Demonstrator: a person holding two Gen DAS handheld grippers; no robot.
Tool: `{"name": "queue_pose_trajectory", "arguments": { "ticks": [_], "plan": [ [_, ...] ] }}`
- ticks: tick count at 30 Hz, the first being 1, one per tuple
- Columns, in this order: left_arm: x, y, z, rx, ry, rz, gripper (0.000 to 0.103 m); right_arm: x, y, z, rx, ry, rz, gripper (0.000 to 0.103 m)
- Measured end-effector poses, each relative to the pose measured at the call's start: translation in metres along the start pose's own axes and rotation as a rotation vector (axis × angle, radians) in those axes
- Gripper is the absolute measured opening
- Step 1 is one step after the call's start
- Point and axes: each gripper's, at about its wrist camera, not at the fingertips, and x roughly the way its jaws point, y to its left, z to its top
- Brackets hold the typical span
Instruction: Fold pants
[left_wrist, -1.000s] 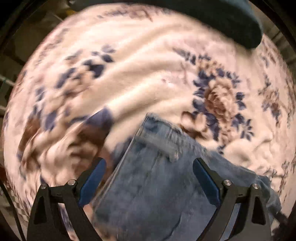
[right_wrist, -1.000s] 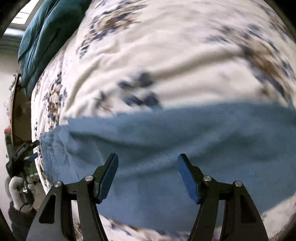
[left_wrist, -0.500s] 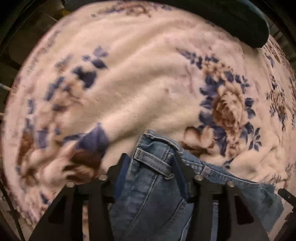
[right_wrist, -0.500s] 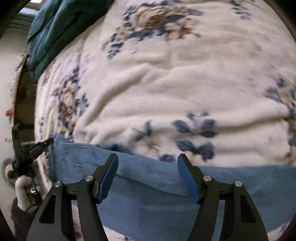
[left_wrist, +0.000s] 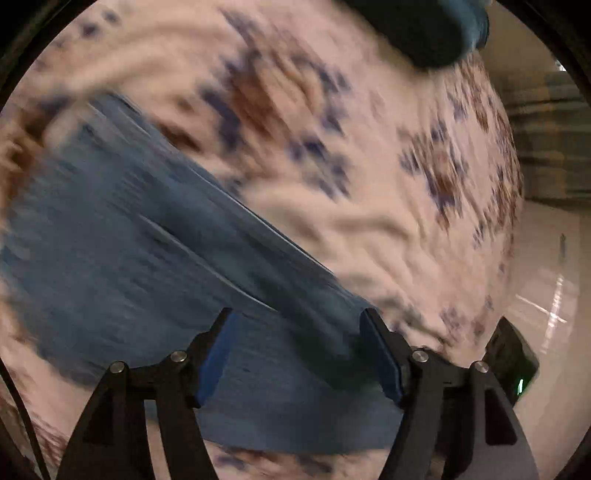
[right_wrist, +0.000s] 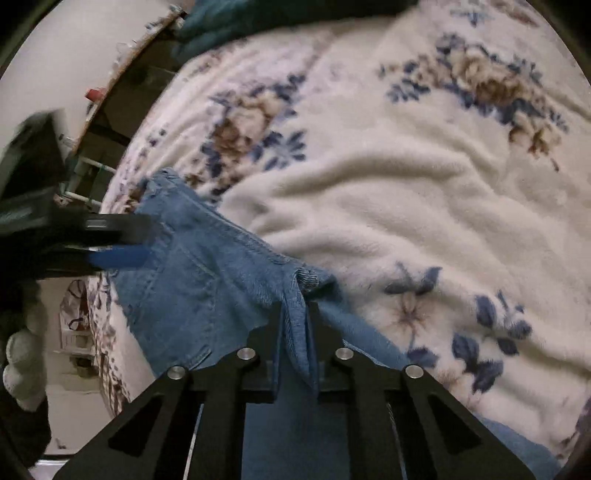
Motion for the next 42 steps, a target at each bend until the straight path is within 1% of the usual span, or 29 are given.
{"name": "queue_pose_trajectory", "arguments": {
  "ticks": [1, 4, 7, 9, 10, 11, 12, 14, 15, 16, 18, 19, 21, 22, 24, 26, 29, 30, 31, 33, 34, 35, 36, 37, 38, 39, 40, 41, 42],
  "plan": [
    [0.009, -0.009, -0.004, 0.01, 0.022, -0.014, 0.067, -0.006, 0.004, -0.007, -0.011, -0.024, -0.003, 0.01],
    [0.037, -0.038, -0.012, 0.084, 0.089, 0.014, 0.067, -0.017, 0.01, -0.021, -0.006, -0.07, 0.026, 0.008],
    [0.062, -0.048, -0.02, 0.14, 0.167, 0.09, 0.067, -0.02, 0.014, -0.036, 0.003, -0.091, 0.057, 0.008],
    [0.075, -0.052, -0.024, 0.179, 0.184, 0.163, 0.066, -0.02, 0.014, -0.043, 0.016, -0.094, 0.085, 0.008],
    [0.078, -0.053, -0.025, 0.196, 0.184, 0.18, 0.066, -0.019, 0.016, -0.045, 0.016, -0.095, 0.1, 0.008],
    [0.079, -0.053, -0.026, 0.221, 0.162, 0.214, 0.061, -0.018, 0.017, -0.048, 0.01, -0.09, 0.108, 0.008],
    [0.078, -0.052, -0.028, 0.239, 0.147, 0.214, 0.052, -0.015, 0.018, -0.049, 0.006, -0.081, 0.118, 0.008],
    [0.074, -0.051, -0.033, 0.265, 0.125, 0.21, 0.04, -0.011, 0.014, -0.052, 0.018, -0.039, 0.152, 0.008],
    [0.071, -0.05, -0.036, 0.269, 0.108, 0.202, 0.037, -0.011, 0.01, -0.052, 0.037, -0.029, 0.164, 0.008],
    [0.067, -0.048, -0.038, 0.264, 0.092, 0.191, 0.037, -0.012, 0.004, -0.052, 0.071, -0.019, 0.193, 0.009],
    [0.063, -0.044, -0.041, 0.249, 0.07, 0.171, 0.034, -0.017, -0.019, -0.052, 0.188, -0.011, 0.276, 0.011],
    [0.062, -0.04, -0.042, 0.244, 0.066, 0.163, 0.033, -0.018, -0.027, -0.052, 0.231, -0.01, 0.299, 0.013],
    [0.058, -0.036, -0.046, 0.225, 0.055, 0.141, 0.033, -0.018, -0.05, -0.053, 0.356, 0.004, 0.368, 0.025],
    [0.056, -0.035, -0.049, 0.226, 0.052, 0.14, 0.033, -0.015, -0.058, -0.051, 0.408, 0.018, 0.409, 0.043],
    [0.054, -0.028, -0.053, 0.219, 0.042, 0.137, 0.033, -0.002, -0.066, -0.045, 0.462, 0.058, 0.501, 0.058],
    [0.054, -0.018, -0.054, 0.19, 0.05, 0.12, 0.033, 0.011, -0.064, -0.035, 0.467, 0.092, 0.54, 0.058],
    [0.055, -0.014, -0.059, 0.177, 0.048, 0.098, 0.033, 0.042, -0.056, -0.02, 0.477, 0.197, 0.597, 0.058],
    [0.052, -0.015, -0.062, 0.179, 0.047, 0.088, 0.033, 0.055, -0.052, -0.016, 0.473, 0.246, 0.608, 0.058],
    [0.046, -0.014, -0.065, 0.179, 0.044, 0.08, 0.033, 0.064, -0.048, -0.014, 0.468, 0.268, 0.6, 0.058],
    [0.03, -0.015, -0.073, 0.187, 0.012, 0.044, 0.034, 0.075, -0.044, -0.01, 0.478, 0.291, 0.6, 0.067],
    [0.022, -0.013, -0.075, 0.188, -0.008, 0.034, 0.035, 0.078, -0.044, -0.008, 0.491, 0.291, 0.617, 0.075],
    [0.009, -0.01, -0.076, 0.188, -0.048, 0.033, 0.036, 0.08, -0.045, -0.006, 0.503, 0.285, 0.63, 0.078],
    [0.002, -0.007, -0.074, 0.187, -0.078, 0.034, 0.036, 0.083, -0.047, -0.004, 0.523, 0.278, 0.636, 0.079],
    [-0.004, -0.002, -0.069, 0.184, -0.118, 0.045, 0.038, 0.085, -0.05, -0.001, 0.536, 0.271, 0.634, 0.078],
    [-0.005, 0.002, -0.065, 0.183, -0.134, 0.07, 0.041, 0.083, -0.052, -0.002, 0.539, 0.255, 0.624, 0.072],
    [-0.001, 0.01, -0.056, 0.167, -0.15, 0.102, 0.041, 0.08, -0.051, -0.002, 0.51, 0.251, 0.582, 0.065],
    [0.003, 0.019, -0.048, 0.149, -0.155, 0.129, 0.041, 0.081, -0.048, 0.0, 0.485, 0.257, 0.547, 0.046],
    [0.011, 0.028, -0.039, 0.124, -0.155, 0.17, 0.041, 0.074, -0.049, 0.0, 0.467, 0.255, 0.531, 0.033],
    [0.02, 0.039, -0.031, 0.098, -0.142, 0.194, 0.041, 0.062, -0.059, -0.004, 0.505, 0.221, 0.584, 0.029]
  ]
}}
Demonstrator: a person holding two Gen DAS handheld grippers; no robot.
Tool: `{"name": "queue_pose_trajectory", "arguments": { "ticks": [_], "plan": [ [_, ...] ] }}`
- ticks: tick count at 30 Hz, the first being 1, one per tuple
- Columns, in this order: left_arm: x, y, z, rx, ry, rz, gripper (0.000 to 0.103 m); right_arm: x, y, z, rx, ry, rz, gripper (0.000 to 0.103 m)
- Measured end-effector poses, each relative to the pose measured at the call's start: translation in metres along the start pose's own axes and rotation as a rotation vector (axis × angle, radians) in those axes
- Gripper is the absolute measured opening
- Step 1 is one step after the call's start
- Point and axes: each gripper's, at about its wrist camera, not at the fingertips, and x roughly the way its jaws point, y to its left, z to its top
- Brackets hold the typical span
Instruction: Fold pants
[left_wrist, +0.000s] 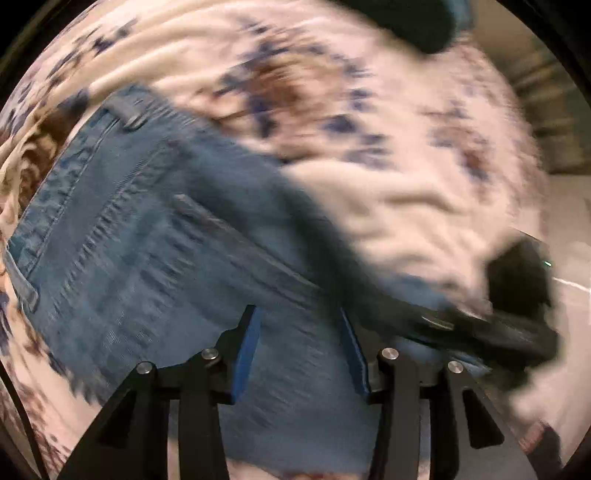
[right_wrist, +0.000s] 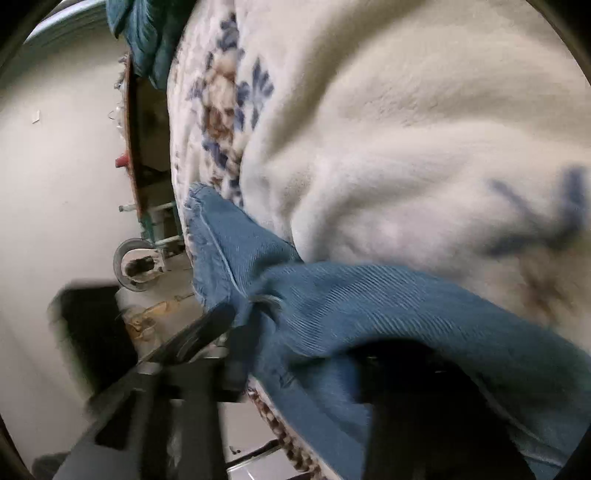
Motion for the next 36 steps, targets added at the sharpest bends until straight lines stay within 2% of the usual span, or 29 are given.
{"name": "queue_pose_trajectory", "arguments": {
  "ticks": [2, 3, 4, 5, 7, 9, 12, 14, 18, 19, 20, 21, 23, 25, 27, 29, 31, 32, 33, 35, 36],
  "plan": [
    [0.012, 0.016, 0.005, -0.039, 0.034, -0.015, 0.041, -0.04, -0.009, 0.0, 0.055, -0.112, 0.142, 0.026],
    [0.015, 0.019, 0.005, -0.045, 0.039, -0.026, 0.041, -0.057, -0.013, 0.0, 0.074, -0.167, 0.19, 0.026],
    [0.014, 0.02, 0.005, -0.044, 0.037, -0.029, 0.041, -0.064, -0.016, 0.0, 0.083, -0.187, 0.206, 0.026],
    [0.013, 0.019, 0.003, -0.032, 0.033, -0.022, 0.041, -0.067, -0.018, 0.003, 0.086, -0.169, 0.173, 0.026],
    [0.013, 0.016, 0.0, -0.014, 0.03, -0.007, 0.041, -0.058, -0.017, 0.007, 0.067, -0.103, 0.034, 0.026],
    [0.015, 0.012, -0.002, -0.011, 0.039, -0.005, 0.041, -0.044, -0.014, 0.012, 0.04, -0.026, -0.041, 0.029],
    [0.019, 0.008, -0.003, -0.003, 0.043, 0.001, 0.041, -0.022, -0.008, 0.012, 0.017, 0.053, -0.016, 0.029],
    [0.021, 0.006, -0.002, 0.003, 0.044, 0.007, 0.041, -0.008, -0.004, 0.014, 0.005, 0.081, -0.069, 0.029],
    [0.015, 0.002, -0.002, 0.016, 0.017, -0.012, 0.041, -0.012, -0.013, 0.021, 0.064, 0.066, -0.003, 0.029],
    [0.011, 0.0, -0.003, 0.032, 0.006, -0.014, 0.041, -0.018, -0.016, 0.02, 0.062, 0.067, 0.022, 0.032],
    [0.006, -0.007, -0.003, 0.063, -0.015, -0.015, 0.041, -0.022, -0.019, 0.018, 0.061, 0.068, 0.03, 0.041],
    [0.002, -0.009, -0.003, 0.083, -0.028, -0.011, 0.041, -0.027, -0.021, 0.015, 0.06, 0.062, 0.028, 0.045],
    [-0.003, -0.02, 0.001, 0.115, -0.047, -0.027, 0.041, -0.035, -0.029, 0.013, 0.068, 0.055, 0.063, 0.076],
    [-0.004, -0.024, 0.008, 0.104, -0.046, -0.053, 0.046, -0.035, -0.028, 0.014, 0.075, 0.04, 0.139, 0.085],
    [0.002, -0.026, 0.02, 0.049, -0.013, -0.116, 0.052, -0.029, -0.022, 0.019, 0.088, 0.028, 0.155, 0.086],
    [0.011, -0.019, 0.029, -0.045, 0.043, -0.181, 0.053, -0.016, -0.013, 0.026, 0.075, 0.04, 0.117, 0.085],
    [0.025, -0.011, 0.037, -0.178, 0.123, -0.242, 0.05, 0.002, 0.004, 0.033, 0.016, 0.051, 0.009, 0.083],
    [0.03, -0.003, 0.042, -0.248, 0.149, -0.226, 0.05, 0.007, 0.012, 0.032, -0.012, 0.046, -0.005, 0.07],
    [0.034, 0.004, 0.044, -0.293, 0.158, -0.257, 0.054, 0.009, 0.018, 0.032, -0.028, 0.039, -0.024, 0.064],
    [0.043, 0.016, 0.049, -0.375, 0.198, -0.296, 0.054, 0.014, 0.025, 0.027, -0.089, 0.044, -0.153, 0.03],
    [0.047, 0.018, 0.052, -0.394, 0.216, -0.303, 0.054, 0.013, 0.024, 0.022, -0.102, 0.05, -0.152, 0.029]
  ]
}}
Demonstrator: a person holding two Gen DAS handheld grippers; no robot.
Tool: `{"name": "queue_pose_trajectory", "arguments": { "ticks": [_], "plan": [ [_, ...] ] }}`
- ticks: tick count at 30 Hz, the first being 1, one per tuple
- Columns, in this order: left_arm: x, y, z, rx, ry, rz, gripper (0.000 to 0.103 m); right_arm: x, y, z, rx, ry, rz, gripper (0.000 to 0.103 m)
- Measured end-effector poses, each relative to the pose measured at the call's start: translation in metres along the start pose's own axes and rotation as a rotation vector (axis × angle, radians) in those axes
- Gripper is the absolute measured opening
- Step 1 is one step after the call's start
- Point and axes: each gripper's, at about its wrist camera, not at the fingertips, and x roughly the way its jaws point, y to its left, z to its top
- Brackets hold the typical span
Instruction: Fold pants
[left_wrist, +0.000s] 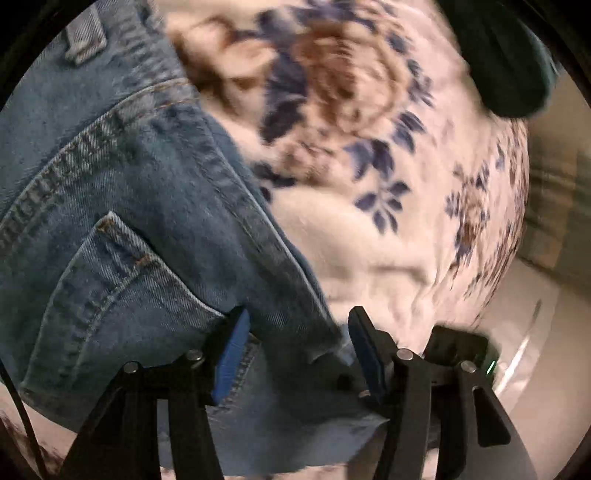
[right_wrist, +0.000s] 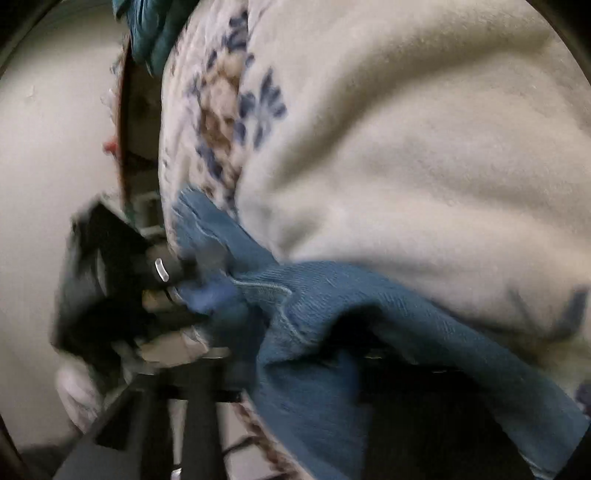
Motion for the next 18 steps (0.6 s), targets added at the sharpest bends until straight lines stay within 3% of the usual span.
{"name": "queue_pose_trajectory", "arguments": {
  "ticks": [2, 5, 11, 15, 18],
  "plan": [
    [0.004, 0.0, 0.005, -0.013, 0.022, 0.013, 0.054, -0.006, 0.002, -0.013, -0.033, -0.005, 0.047, 0.021],
    [0.011, -0.007, 0.009, -0.012, 0.04, 0.049, 0.055, -0.013, 0.012, -0.04, -0.124, 0.007, 0.027, 0.021],
    [0.017, -0.023, 0.005, 0.041, 0.069, 0.149, 0.055, -0.009, 0.063, -0.063, -0.316, -0.03, -0.106, 0.021],
    [0.028, -0.041, -0.004, 0.235, 0.064, 0.319, 0.023, -0.003, 0.079, -0.068, -0.372, -0.02, -0.179, 0.021],
    [0.03, -0.055, -0.015, 0.392, 0.049, 0.398, 0.021, -0.004, 0.07, -0.064, -0.293, -0.009, -0.149, 0.024]
  ]
}}
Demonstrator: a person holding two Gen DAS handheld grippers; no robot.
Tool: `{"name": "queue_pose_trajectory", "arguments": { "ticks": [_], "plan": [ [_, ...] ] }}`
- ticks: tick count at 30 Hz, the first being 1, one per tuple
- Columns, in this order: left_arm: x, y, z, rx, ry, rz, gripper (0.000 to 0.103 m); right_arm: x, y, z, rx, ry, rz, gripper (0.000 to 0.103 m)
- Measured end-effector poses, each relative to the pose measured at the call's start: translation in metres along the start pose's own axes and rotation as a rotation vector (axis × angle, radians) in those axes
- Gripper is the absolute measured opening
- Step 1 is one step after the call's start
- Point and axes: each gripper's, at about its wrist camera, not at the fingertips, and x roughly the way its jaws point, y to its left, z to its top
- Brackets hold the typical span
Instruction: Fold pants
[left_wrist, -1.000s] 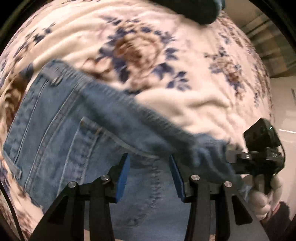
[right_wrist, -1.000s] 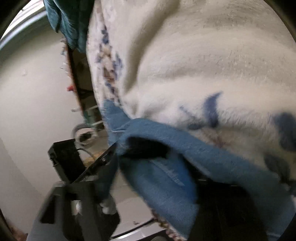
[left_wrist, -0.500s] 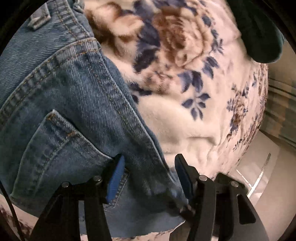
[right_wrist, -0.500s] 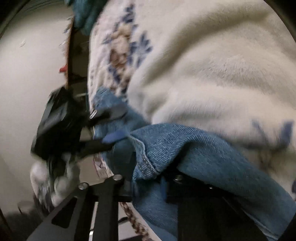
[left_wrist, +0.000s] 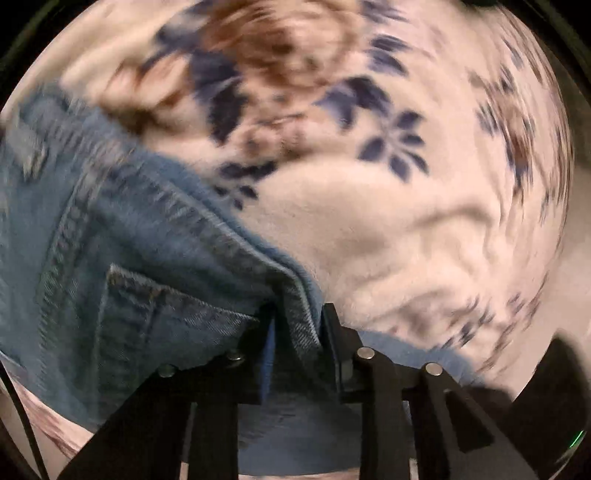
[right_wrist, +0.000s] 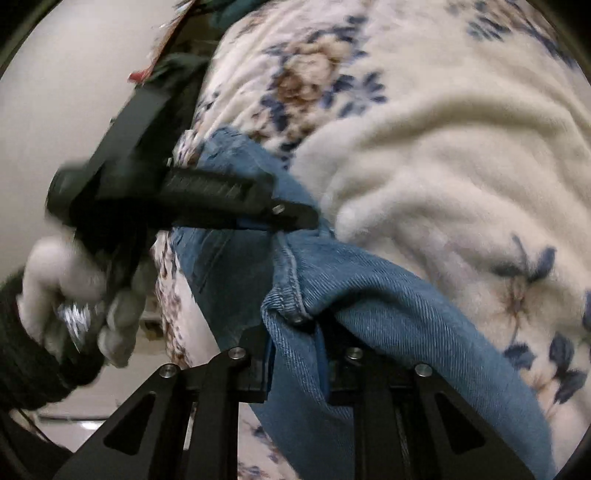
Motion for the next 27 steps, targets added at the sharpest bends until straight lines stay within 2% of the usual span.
{"name": "queue_pose_trajectory", "arguments": {
  "ticks": [4, 8, 12, 14, 16, 18, 20, 23, 25, 27],
  "plan": [
    [-0.008, -0.012, -0.008, 0.056, -0.057, 0.04, 0.019, -0.002, -0.037, 0.009, 0.175, -0.017, 0.116, 0.03],
    [-0.017, -0.007, -0.021, 0.03, -0.122, 0.006, 0.017, 0.006, -0.064, 0.007, 0.329, -0.029, 0.255, 0.051],
    [-0.023, 0.002, -0.031, -0.03, -0.165, -0.052, 0.013, 0.03, -0.075, 0.012, 0.416, 0.006, 0.308, 0.053],
    [-0.026, 0.01, -0.031, -0.07, -0.175, -0.084, 0.012, 0.045, -0.076, 0.015, 0.463, 0.017, 0.355, 0.063],
    [-0.028, 0.018, -0.031, -0.092, -0.183, -0.087, 0.01, 0.057, -0.079, 0.019, 0.519, 0.023, 0.363, 0.065],
    [-0.026, 0.026, -0.03, -0.121, -0.178, -0.117, 0.01, 0.06, -0.082, 0.019, 0.557, 0.009, 0.368, 0.06],
    [-0.027, 0.033, -0.032, -0.141, -0.177, -0.133, 0.01, 0.051, -0.081, 0.013, 0.548, -0.008, 0.371, 0.03],
    [-0.038, 0.028, -0.031, -0.154, -0.198, -0.18, 0.015, 0.026, -0.081, 0.005, 0.524, -0.051, 0.398, 0.021],
    [-0.047, 0.028, -0.032, -0.169, -0.198, -0.235, 0.021, 0.007, -0.086, -0.003, 0.536, -0.099, 0.411, 0.02],
    [-0.064, 0.026, -0.036, -0.147, -0.23, -0.296, 0.033, -0.002, -0.095, -0.006, 0.565, -0.129, 0.42, 0.02]
  ]
}}
